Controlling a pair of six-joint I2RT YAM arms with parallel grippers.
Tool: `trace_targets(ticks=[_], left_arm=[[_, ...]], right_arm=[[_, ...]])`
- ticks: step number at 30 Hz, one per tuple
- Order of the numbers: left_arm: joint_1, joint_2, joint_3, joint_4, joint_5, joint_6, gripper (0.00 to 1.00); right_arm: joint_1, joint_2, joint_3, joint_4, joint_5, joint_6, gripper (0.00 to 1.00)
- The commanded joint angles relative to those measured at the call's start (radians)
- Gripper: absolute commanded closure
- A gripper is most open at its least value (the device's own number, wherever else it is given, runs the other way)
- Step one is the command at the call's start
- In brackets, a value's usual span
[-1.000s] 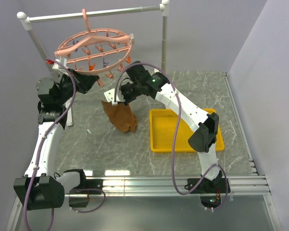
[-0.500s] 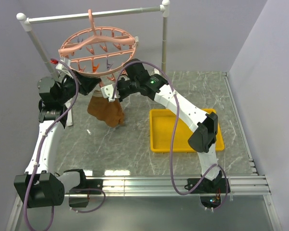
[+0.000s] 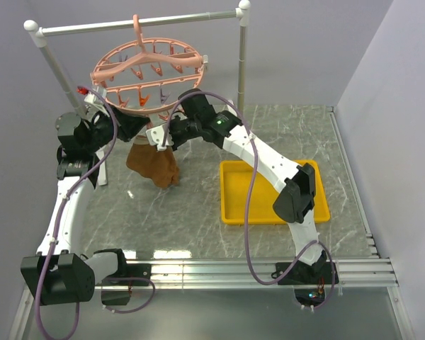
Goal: Clip the underwear to the hanger
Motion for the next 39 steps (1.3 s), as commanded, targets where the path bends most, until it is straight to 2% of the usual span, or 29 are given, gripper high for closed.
trace_targets(ticks=[1,10,24,39], left_arm=[[-0.003,-0.001,0.040,-0.019,0.075,0.044,1.00],[-0.001,-0.012,0.040,-0.033,0.069,0.121,1.00],[0.000,0.009,0.049,-0.078,0.169,0.208,1.00],[0.000,-0.014,0.026,-0.098,0.193,0.343,1.00]], right_arm=[[0.011,0.002,0.058,0.046,-0.013,0.021,1.00],[0.011,-0.001,0.075,0.050,-0.027,0.044,1.00],[0.011,0.008,0.089,0.064,-0.024,0.076,1.00],[0.013,0.008,0.091,0.075,-0.030,0.099,1.00]])
